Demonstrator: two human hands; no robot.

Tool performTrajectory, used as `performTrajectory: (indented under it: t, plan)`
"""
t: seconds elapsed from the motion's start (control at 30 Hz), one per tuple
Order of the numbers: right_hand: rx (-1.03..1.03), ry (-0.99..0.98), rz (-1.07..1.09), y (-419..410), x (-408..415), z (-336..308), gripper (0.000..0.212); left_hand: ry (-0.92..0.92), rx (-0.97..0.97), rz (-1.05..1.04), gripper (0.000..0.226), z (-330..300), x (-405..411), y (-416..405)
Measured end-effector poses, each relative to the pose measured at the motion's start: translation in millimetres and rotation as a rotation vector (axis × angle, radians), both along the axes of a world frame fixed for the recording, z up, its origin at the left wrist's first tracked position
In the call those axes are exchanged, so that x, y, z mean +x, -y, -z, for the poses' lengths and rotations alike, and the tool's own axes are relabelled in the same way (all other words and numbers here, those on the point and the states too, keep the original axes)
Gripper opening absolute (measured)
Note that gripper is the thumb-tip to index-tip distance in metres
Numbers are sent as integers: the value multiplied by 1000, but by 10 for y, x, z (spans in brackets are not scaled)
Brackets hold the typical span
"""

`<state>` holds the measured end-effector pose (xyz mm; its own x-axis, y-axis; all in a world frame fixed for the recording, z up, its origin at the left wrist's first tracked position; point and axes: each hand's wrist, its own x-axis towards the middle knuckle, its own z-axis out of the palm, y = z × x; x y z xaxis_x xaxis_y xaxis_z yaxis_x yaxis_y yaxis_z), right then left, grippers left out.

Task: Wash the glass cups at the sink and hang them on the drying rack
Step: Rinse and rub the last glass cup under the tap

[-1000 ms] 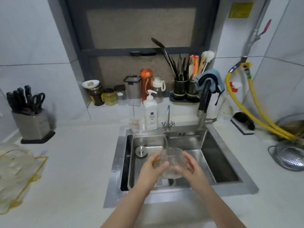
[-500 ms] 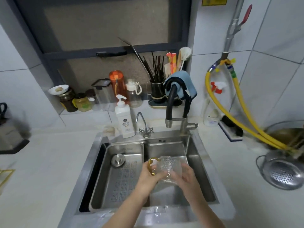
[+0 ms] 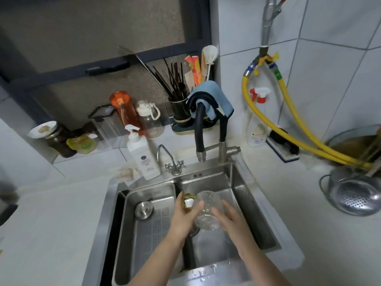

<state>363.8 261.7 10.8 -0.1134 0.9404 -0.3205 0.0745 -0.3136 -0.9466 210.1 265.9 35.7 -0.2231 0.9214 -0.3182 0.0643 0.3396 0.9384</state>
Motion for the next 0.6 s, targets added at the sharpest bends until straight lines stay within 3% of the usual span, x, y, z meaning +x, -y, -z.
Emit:
performTrajectory:
  t: [0.07, 0.23, 0.3, 0.43, 0.53, 0.6]
  plan:
    - [-3, 32, 10, -34, -60, 10, 80, -39, -24, -4, 98, 21, -48, -58]
    - [60, 160, 28, -47, -169, -73, 32, -88, -146, 17, 85, 34, -188, -216]
    - [96, 251, -7, -60, -211, -101, 39, -100, -177, 48, 82, 42, -245, -276]
    - [89, 161, 226, -134, -300, -140, 18, -95, -223, 86, 76, 18, -311, -330]
    - [-6, 145, 110, -117, -363, -176, 28, -86, -225, 106, 74, 24, -359, -358]
    - [-28, 72, 105, -115, -377, -165, 18, -74, -191, 127, 75, 50, -401, -376]
